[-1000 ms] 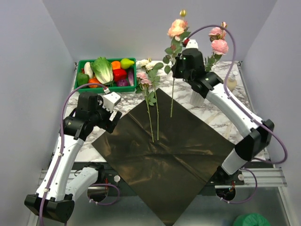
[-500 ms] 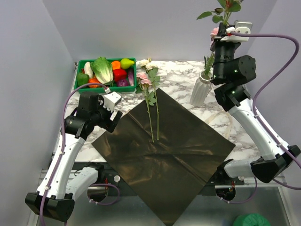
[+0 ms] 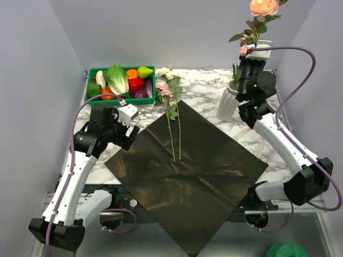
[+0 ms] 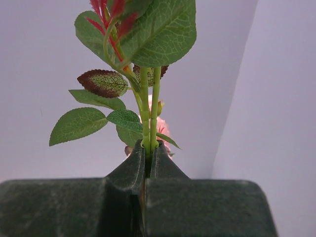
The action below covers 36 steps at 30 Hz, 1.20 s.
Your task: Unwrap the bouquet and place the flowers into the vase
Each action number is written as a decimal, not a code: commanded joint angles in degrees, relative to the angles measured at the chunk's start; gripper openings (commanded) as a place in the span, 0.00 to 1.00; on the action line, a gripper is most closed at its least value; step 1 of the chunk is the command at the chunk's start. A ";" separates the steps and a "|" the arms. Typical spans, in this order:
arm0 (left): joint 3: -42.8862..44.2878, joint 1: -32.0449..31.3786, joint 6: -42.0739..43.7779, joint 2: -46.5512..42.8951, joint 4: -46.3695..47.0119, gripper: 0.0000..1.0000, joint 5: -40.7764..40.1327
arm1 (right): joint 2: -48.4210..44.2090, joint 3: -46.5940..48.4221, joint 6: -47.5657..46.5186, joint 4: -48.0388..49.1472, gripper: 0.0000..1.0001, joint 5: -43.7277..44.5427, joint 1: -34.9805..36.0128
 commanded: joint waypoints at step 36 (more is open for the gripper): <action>0.61 0.38 0.26 0.35 0.06 0.99 2.13 | -1.95 -8.82 10.27 0.32 0.05 -2.11 -0.28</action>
